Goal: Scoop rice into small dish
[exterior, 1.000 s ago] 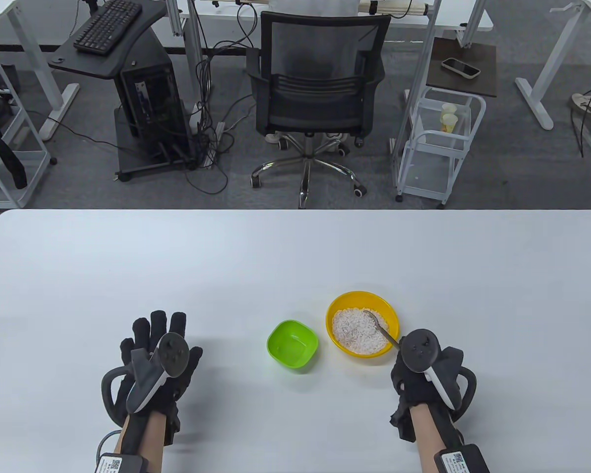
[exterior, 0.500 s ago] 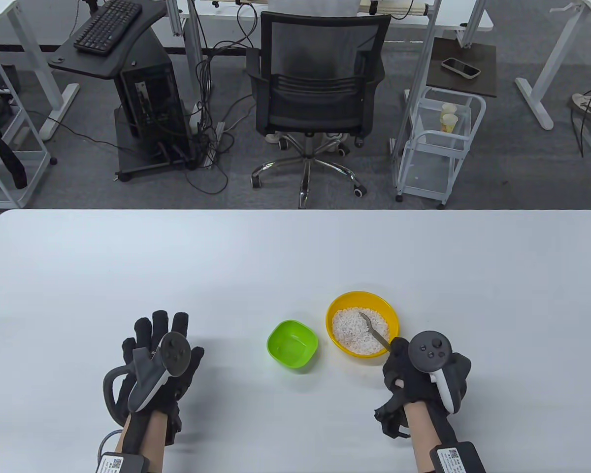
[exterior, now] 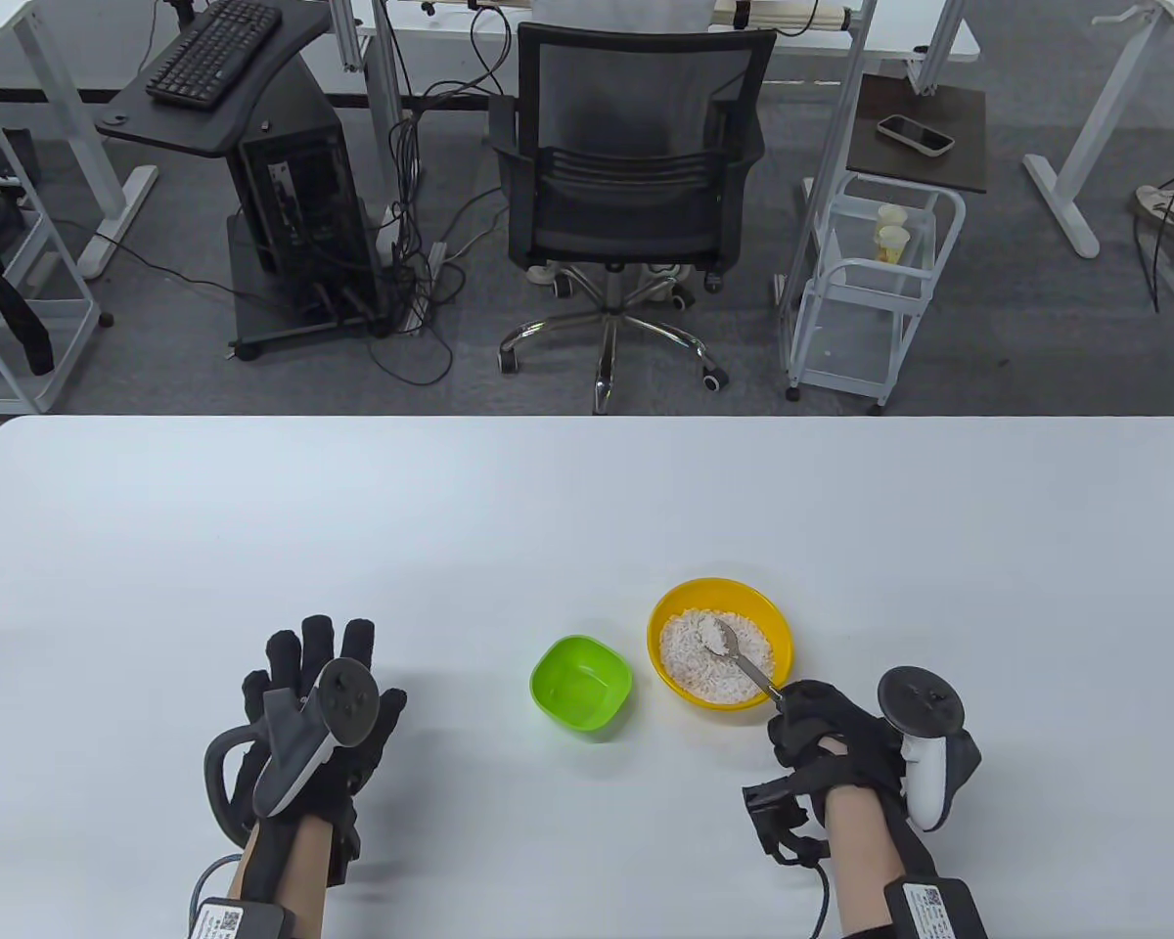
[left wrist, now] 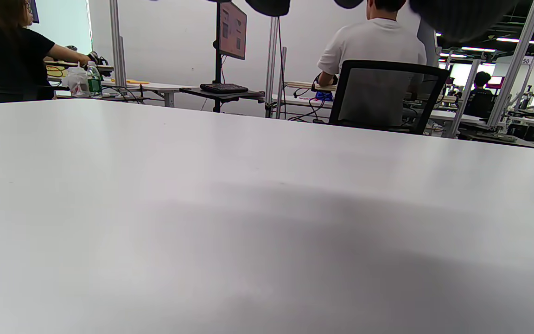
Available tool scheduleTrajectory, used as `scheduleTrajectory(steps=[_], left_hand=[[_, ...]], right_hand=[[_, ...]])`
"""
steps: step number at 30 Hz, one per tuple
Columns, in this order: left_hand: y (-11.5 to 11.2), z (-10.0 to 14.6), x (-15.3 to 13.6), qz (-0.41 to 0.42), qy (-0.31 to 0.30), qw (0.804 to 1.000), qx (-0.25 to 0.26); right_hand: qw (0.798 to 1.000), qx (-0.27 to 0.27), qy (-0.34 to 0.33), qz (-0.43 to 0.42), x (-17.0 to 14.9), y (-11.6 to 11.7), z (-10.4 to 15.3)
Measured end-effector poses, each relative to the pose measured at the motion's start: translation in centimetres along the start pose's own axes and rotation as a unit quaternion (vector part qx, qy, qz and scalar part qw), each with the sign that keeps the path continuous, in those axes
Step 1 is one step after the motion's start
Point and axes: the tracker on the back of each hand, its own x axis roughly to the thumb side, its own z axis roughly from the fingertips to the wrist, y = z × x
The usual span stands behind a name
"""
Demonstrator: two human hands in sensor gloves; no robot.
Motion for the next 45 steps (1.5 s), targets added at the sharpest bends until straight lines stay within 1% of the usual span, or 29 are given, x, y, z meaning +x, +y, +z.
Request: scheduleTrajectory(steps=[5,9,11,13,14,16,19,22,24,26,28,31,36,40,45], left_hand=[[0.0,0.0,0.0,-0.002,-0.002,1.000,-0.001],[0.0,0.1,0.1,-0.005,-0.001,1.000,-0.003],[0.0,0.1,0.1,-0.004,-0.001,1.000,-0.002],[0.0,0.0,0.1,-0.005,-0.001,1.000,-0.004],[0.0,0.0,0.1,-0.007,0.000,1.000,-0.005],[0.0,0.0,0.1,-0.010,0.001,1.000,-0.005],[0.0,0.0,0.2,-0.009,-0.001,1.000,-0.002],[-0.1,0.0,0.3,-0.012,-0.002,1.000,-0.004],[-0.1,0.0,0.4,-0.016,-0.001,1.000,-0.005],[-0.1,0.1,0.5,-0.016,-0.003,1.000,-0.005],[-0.2,0.0,0.6,-0.018,-0.003,1.000,-0.008],[-0.2,0.0,0.7,-0.022,-0.003,1.000,-0.011],[-0.3,0.1,0.8,-0.018,-0.008,1.000,-0.011],[-0.1,0.1,0.8,-0.014,-0.008,1.000,-0.012],[-0.2,0.0,0.6,-0.018,-0.003,1.000,-0.018]], right_hand=[[1.000,0.008,-0.007,-0.015,0.2,-0.4,0.2],[0.999,0.034,-0.020,-0.029,0.7,0.1,0.8],[0.997,0.054,-0.031,-0.034,1.1,0.7,1.2],[0.995,0.088,-0.041,-0.033,1.5,2.0,1.8],[0.994,0.094,-0.044,-0.030,1.6,2.3,1.9],[0.992,0.111,-0.054,-0.006,1.8,3.6,2.4],[0.990,0.126,-0.064,0.022,1.9,5.0,3.0],[0.987,0.126,-0.087,0.039,2.0,6.4,3.5],[0.986,0.120,-0.108,0.047,2.0,7.0,3.8],[0.982,0.084,-0.144,0.088,2.3,7.5,4.3],[0.976,0.063,-0.171,0.120,2.6,8.0,4.8],[0.973,0.059,-0.182,0.130,2.6,8.6,5.2],[0.965,0.021,-0.201,0.167,2.7,8.9,5.4],[0.951,-0.012,-0.230,0.208,3.0,8.8,5.7],[0.933,-0.023,-0.263,0.244,3.4,9.3,6.3]])
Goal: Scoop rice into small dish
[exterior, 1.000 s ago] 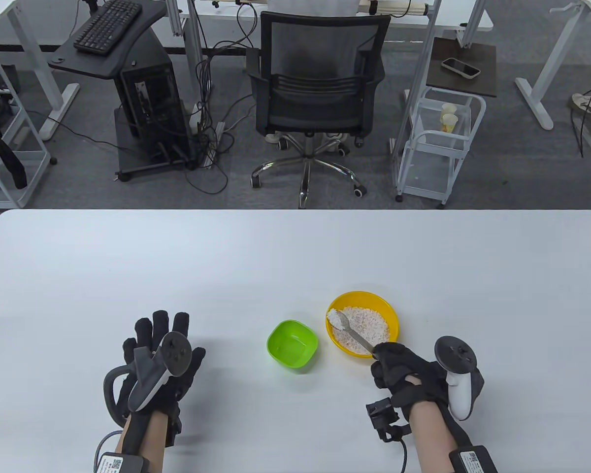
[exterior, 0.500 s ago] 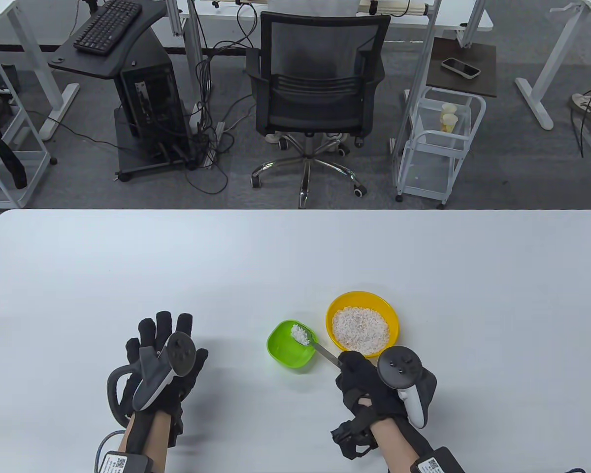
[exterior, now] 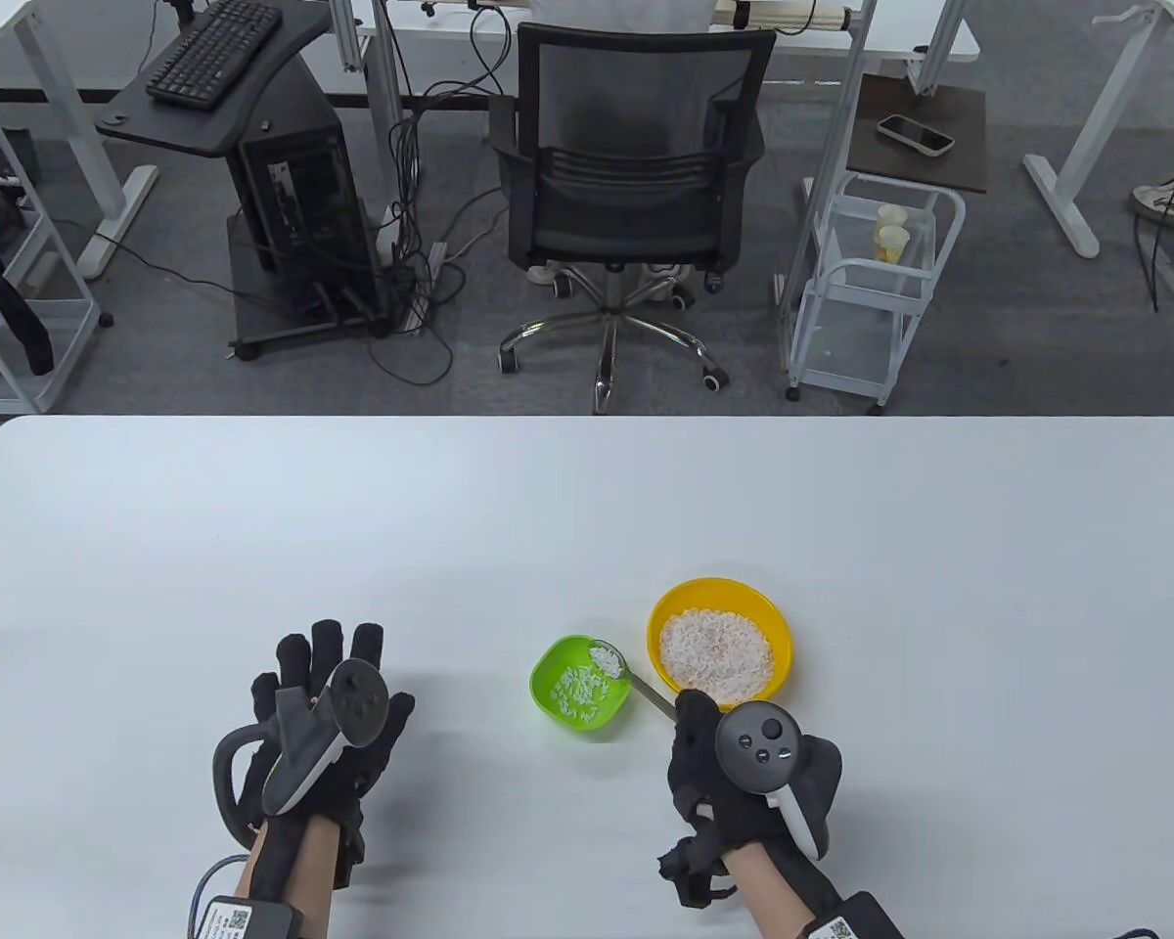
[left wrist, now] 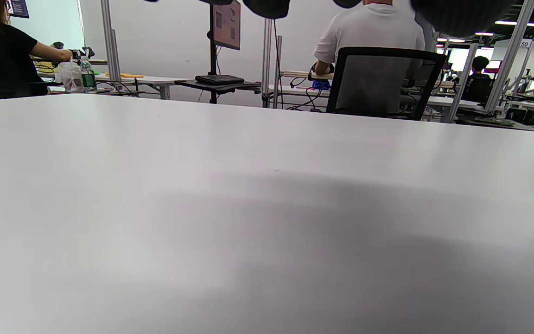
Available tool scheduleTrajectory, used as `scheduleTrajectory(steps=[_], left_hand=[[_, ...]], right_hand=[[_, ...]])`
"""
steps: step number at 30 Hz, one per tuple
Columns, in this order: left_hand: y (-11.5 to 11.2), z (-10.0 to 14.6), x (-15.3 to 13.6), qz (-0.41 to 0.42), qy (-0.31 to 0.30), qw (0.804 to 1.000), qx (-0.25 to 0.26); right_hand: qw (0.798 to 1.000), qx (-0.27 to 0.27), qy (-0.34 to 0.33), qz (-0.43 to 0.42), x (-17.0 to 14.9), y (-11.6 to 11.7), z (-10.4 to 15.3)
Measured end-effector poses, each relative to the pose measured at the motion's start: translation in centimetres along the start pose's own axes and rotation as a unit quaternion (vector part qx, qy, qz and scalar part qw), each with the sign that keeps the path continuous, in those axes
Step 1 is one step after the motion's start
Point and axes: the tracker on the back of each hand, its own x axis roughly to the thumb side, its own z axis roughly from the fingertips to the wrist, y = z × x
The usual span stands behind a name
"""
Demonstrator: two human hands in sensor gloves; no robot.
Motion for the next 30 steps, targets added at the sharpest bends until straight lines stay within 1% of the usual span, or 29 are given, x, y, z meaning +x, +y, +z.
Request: scheduleTrajectory(steps=[4,6,7,8,9,11,13,14,16,18,20,23,25,28,30], left_hand=[[0.1,0.2,0.1,0.005,-0.004,1.000,0.003],[0.0,0.2,0.2,0.006,-0.005,1.000,0.000],[0.0,0.2,0.3,0.003,-0.005,1.000,-0.001],[0.0,0.2,0.3,0.000,-0.004,1.000,-0.002],[0.0,0.2,0.3,-0.001,-0.004,1.000,-0.002],[0.0,0.1,0.2,0.004,-0.005,1.000,0.000],[-0.1,0.1,0.2,0.005,-0.005,1.000,-0.001],[-0.1,0.1,0.2,0.004,-0.005,1.000,-0.003],[0.0,0.1,0.2,0.003,-0.003,1.000,-0.003],[0.1,0.2,0.1,0.008,-0.005,1.000,0.001],[0.2,0.3,0.1,0.014,-0.007,1.000,0.002],[0.2,0.3,0.0,0.012,-0.006,1.000,-0.001],[0.2,0.3,0.0,0.013,-0.007,1.000,0.001],[0.2,0.3,0.0,0.018,-0.009,1.000,0.001],[0.2,0.2,0.0,0.012,-0.006,1.000,-0.001]], right_hand=[[0.998,-0.010,-0.033,0.047,0.8,0.3,0.3],[0.993,-0.023,-0.061,0.097,1.4,0.5,0.5],[0.990,-0.027,-0.074,0.119,1.7,0.6,0.6],[0.980,-0.038,-0.100,0.165,2.1,0.9,0.8],[0.978,-0.041,-0.105,0.176,2.2,0.9,0.9],[0.963,-0.059,-0.135,0.227,2.6,1.1,1.1],[0.960,-0.065,-0.145,0.231,2.8,1.0,1.2],[0.963,-0.065,-0.145,0.218,2.8,0.8,1.2],[0.971,-0.063,-0.136,0.189,2.6,0.3,1.0],[0.975,-0.078,-0.122,0.170,2.4,-0.8,0.8],[0.978,-0.110,-0.092,0.150,1.7,-2.8,0.4],[0.980,-0.142,-0.048,0.131,-0.1,-5.2,-0.2],[0.978,-0.157,-0.021,0.133,-1.4,-6.4,-0.7],[0.976,-0.153,0.021,0.154,-3.1,-7.4,-1.5],[0.974,-0.134,0.054,0.177,-4.2,-7.7,-2.1]])
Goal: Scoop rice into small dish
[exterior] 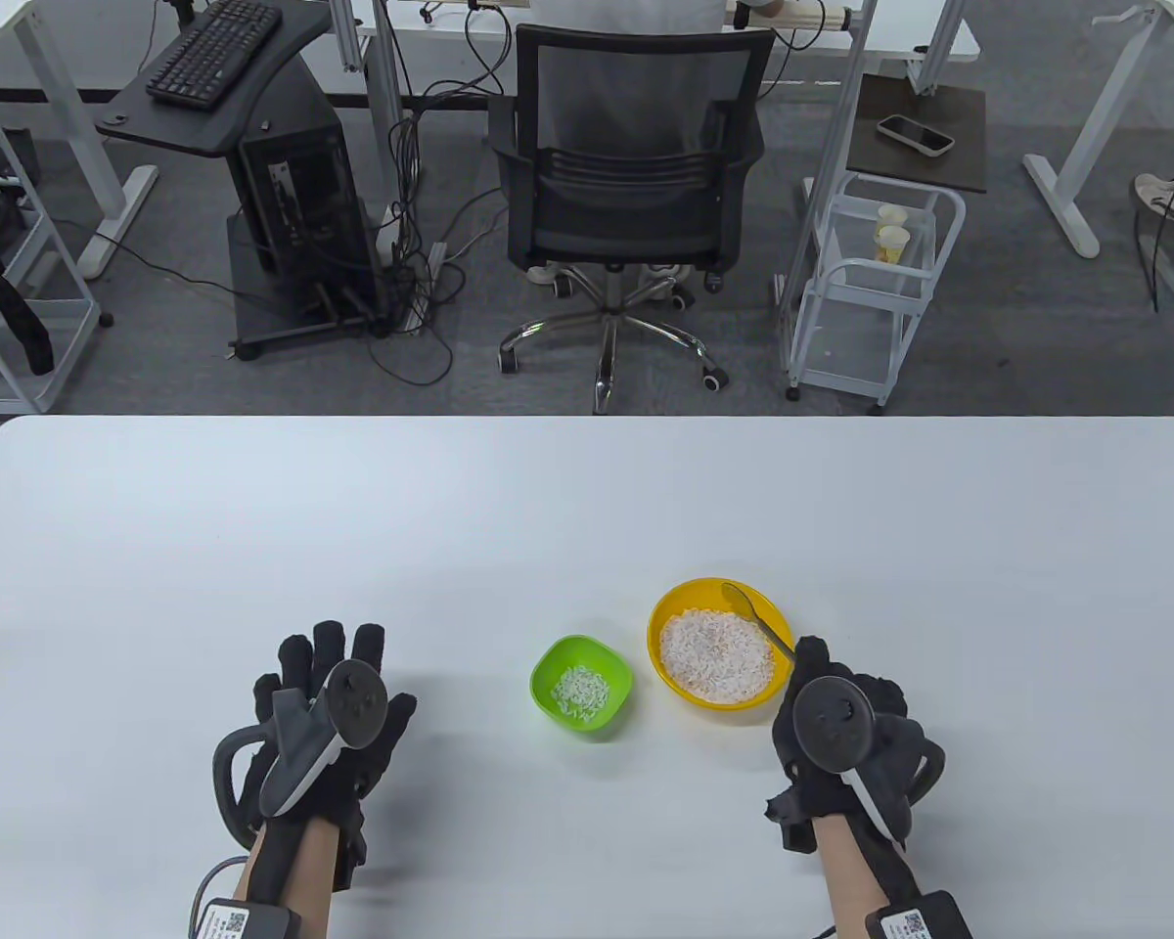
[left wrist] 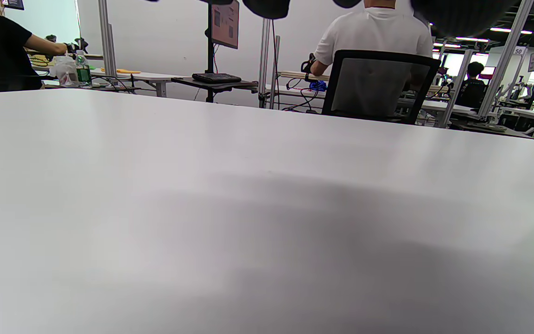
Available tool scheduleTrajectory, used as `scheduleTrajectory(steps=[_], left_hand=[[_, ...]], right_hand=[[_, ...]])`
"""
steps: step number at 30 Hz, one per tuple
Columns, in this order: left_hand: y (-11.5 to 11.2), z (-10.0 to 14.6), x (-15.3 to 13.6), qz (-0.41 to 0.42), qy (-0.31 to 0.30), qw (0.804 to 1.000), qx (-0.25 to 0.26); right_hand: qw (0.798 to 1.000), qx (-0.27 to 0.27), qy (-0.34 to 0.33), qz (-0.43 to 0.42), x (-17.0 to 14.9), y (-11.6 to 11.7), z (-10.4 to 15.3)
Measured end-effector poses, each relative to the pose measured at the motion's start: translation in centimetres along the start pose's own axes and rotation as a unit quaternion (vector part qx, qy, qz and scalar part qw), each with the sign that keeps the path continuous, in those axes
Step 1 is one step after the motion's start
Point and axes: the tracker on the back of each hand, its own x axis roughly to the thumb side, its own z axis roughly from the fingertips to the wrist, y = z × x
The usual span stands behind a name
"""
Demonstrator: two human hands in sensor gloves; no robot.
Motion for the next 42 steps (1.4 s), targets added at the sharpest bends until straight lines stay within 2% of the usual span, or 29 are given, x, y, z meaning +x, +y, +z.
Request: scheduleTrajectory(steps=[6,9,13,16,21,23,24,26,31,42], left_hand=[[0.0,0.0,0.0,0.004,-0.001,1.000,0.000],[0.0,0.0,0.1,-0.003,0.001,1.000,-0.002],[-0.2,-0.1,0.1,0.002,-0.001,1.000,-0.001],[-0.2,-0.2,0.0,-0.004,0.002,1.000,-0.005],[-0.1,0.0,0.1,0.002,-0.002,1.000,-0.002],[-0.1,0.0,0.2,-0.002,-0.002,1.000,-0.003],[-0.1,0.0,0.2,-0.003,-0.002,1.000,-0.003],[0.0,0.1,0.2,0.001,-0.004,1.000,-0.002],[-0.1,0.0,0.2,-0.004,-0.002,1.000,-0.004],[0.0,0.1,0.2,0.002,-0.003,1.000,-0.005]], right_hand=[[0.997,0.015,0.008,0.074,-0.5,0.2,-0.5],[0.995,0.047,0.010,0.083,-0.6,0.5,-0.6],[0.995,0.091,0.030,-0.023,-1.3,1.3,-0.8],[0.981,0.144,0.057,-0.120,-1.7,2.6,-0.8],[0.970,0.155,0.096,-0.163,-2.0,3.2,-0.6],[0.951,0.170,0.146,-0.211,-2.7,3.7,-0.5],[0.928,0.186,0.185,-0.266,-3.3,4.1,-0.4],[0.903,0.198,0.216,-0.314,-3.9,4.3,-0.3],[0.873,0.208,0.240,-0.370,-4.9,4.2,-0.4],[0.860,0.207,0.241,-0.399,-5.5,3.4,-0.5]])
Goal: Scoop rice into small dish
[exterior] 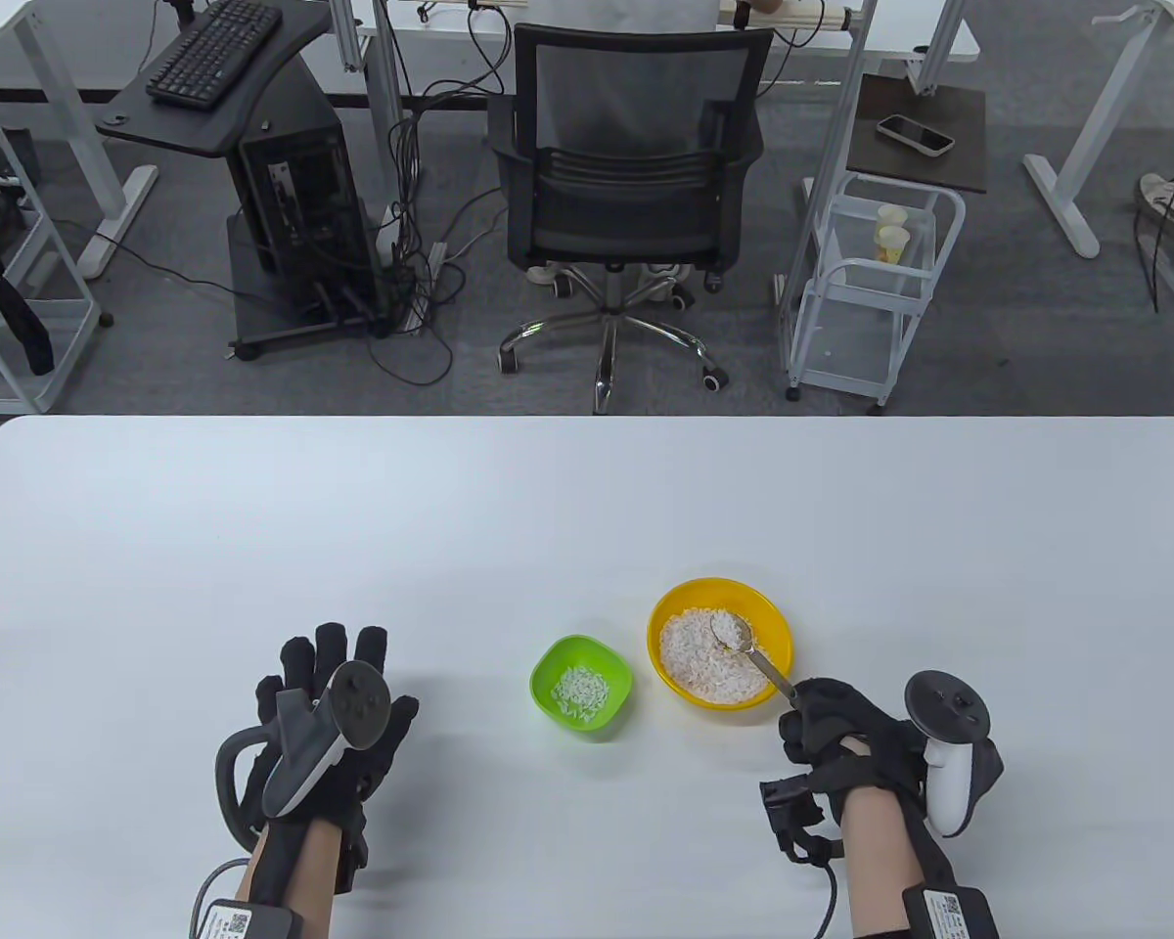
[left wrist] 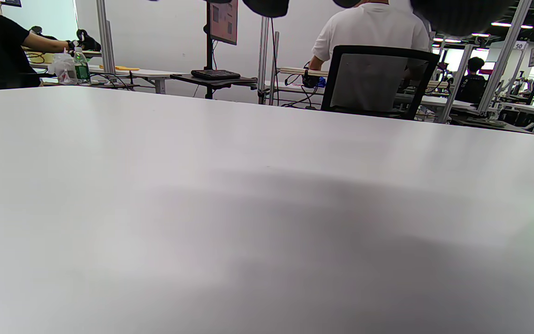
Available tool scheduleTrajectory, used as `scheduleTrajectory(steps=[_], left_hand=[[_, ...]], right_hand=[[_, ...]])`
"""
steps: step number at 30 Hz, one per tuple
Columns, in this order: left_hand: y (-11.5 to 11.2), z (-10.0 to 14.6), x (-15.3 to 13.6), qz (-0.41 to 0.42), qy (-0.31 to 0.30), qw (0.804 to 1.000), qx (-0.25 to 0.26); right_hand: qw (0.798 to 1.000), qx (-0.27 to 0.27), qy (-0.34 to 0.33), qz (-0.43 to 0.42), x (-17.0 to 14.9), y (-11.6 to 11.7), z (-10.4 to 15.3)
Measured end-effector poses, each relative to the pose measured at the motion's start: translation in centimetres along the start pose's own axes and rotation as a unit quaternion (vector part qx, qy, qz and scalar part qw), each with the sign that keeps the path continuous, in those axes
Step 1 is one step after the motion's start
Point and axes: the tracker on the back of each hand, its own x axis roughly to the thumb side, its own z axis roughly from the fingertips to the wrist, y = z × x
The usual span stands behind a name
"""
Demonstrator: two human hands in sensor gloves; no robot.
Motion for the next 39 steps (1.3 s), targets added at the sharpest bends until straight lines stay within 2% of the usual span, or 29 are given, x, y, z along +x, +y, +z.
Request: scheduleTrajectory(steps=[10,17,25,27,29,35,39], left_hand=[[0.1,0.1,0.0,0.002,0.000,1.000,-0.001],[0.0,0.0,0.2,-0.003,-0.002,1.000,-0.004],[-0.1,0.1,0.4,-0.007,-0.005,1.000,-0.007],[-0.1,0.1,0.5,-0.012,-0.004,1.000,-0.009],[-0.1,0.2,0.7,-0.014,-0.004,1.000,-0.011],[-0.4,0.0,0.9,-0.025,-0.003,1.000,-0.016],[-0.4,0.1,1.0,-0.022,-0.006,1.000,-0.015]], right_hand=[[0.994,0.097,-0.056,-0.003,1.4,3.1,1.6],[0.987,0.114,-0.090,0.072,1.7,6.3,2.8],[0.979,0.096,-0.124,0.132,1.9,8.0,3.5],[0.973,0.084,-0.150,0.154,2.1,8.3,3.8],[0.960,0.054,-0.189,0.200,2.5,8.7,4.3],[0.938,0.034,-0.247,0.242,2.9,10.0,5.4],[0.913,0.008,-0.287,0.291,3.0,11.2,6.0]])
